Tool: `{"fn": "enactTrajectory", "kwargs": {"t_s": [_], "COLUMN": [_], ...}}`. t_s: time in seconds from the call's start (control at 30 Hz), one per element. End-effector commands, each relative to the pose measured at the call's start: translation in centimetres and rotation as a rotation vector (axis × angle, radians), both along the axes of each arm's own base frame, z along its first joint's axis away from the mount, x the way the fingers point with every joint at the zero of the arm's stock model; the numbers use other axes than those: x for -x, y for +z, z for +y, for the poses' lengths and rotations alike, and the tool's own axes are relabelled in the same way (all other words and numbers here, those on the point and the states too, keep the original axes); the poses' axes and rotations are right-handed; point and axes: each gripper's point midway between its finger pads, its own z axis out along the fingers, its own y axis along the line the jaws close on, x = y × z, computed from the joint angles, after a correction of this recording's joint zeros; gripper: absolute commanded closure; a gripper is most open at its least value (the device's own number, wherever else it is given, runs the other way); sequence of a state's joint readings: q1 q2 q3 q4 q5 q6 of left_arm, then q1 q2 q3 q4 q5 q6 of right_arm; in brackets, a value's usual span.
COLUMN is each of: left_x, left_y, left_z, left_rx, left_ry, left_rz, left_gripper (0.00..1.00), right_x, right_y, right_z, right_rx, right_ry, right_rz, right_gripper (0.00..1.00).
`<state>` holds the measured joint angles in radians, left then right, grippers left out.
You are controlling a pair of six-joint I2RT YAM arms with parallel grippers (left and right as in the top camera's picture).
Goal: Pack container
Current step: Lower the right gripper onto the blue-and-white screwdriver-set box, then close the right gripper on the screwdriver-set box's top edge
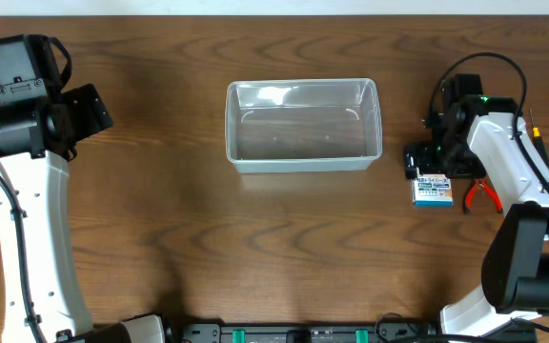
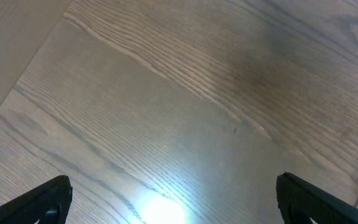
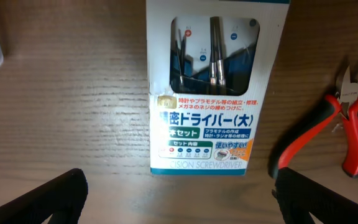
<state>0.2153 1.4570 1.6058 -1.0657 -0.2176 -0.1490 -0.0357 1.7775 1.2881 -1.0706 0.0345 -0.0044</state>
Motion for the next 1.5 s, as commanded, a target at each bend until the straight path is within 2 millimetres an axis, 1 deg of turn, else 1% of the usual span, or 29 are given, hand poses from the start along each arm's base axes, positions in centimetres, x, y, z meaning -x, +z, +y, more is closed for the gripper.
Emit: {"fn": "enactTrajectory", "kwargs": {"t_s": [0.0,0.17,0.3,0.47,0.7,0.87,1.0,1.17,1.47], "left_x": [0.1,0.1,0.1,0.1,0.1,0.1,0.1,0.1,0.1], "left_y": [0.1,0.1,0.1,0.1,0.1,0.1,0.1,0.1,0.1], "left_z": [0.5,0.5,0.5,0.5,0.5,0.5,0.5,0.5,0.5], "left_rx": [-0.026,-0.026,-0.026,-0.026,-0.026,-0.026,-0.026,-0.026,-0.026], "left_ry": [0.003,0.003,0.003,0.003,0.003,0.003,0.003,0.003,0.003], "left_rz": [0.010,0.010,0.010,0.010,0.010,0.010,0.010,0.010,0.010], "left_gripper": [0.02,0.02,0.02,0.02,0.02,0.02,0.02,0.02,0.02], "right_x": [-0.1,0.0,0.1,0.6,-0.3,-0.4,-0.4,-0.5,-0.3], "right_y": [0.2,0.1,-0.5,-1.1,-1.3,-1.3,-1.4,-1.4,-1.4], "right_z": [-0.4,-1.5,-2.4,-3.3,-4.2,-4.2,-3.4,-3.1,-3.1], "right_rx": [-0.013,-0.014,-0.001,0.005,0.054,0.056,0.018,0.017,0.016], "right_ry": [-0.117,-0.167,-0.089,-0.068,-0.056,-0.012,0.041,0.076,0.093], "right_rz": [-0.014,-0.017,-0.021,-0.011,-0.050,-0.051,-0.050,-0.051,-0.042], "right_gripper": [0.01,0.01,0.01,0.01,0.01,0.01,0.01,0.01,0.01]}}
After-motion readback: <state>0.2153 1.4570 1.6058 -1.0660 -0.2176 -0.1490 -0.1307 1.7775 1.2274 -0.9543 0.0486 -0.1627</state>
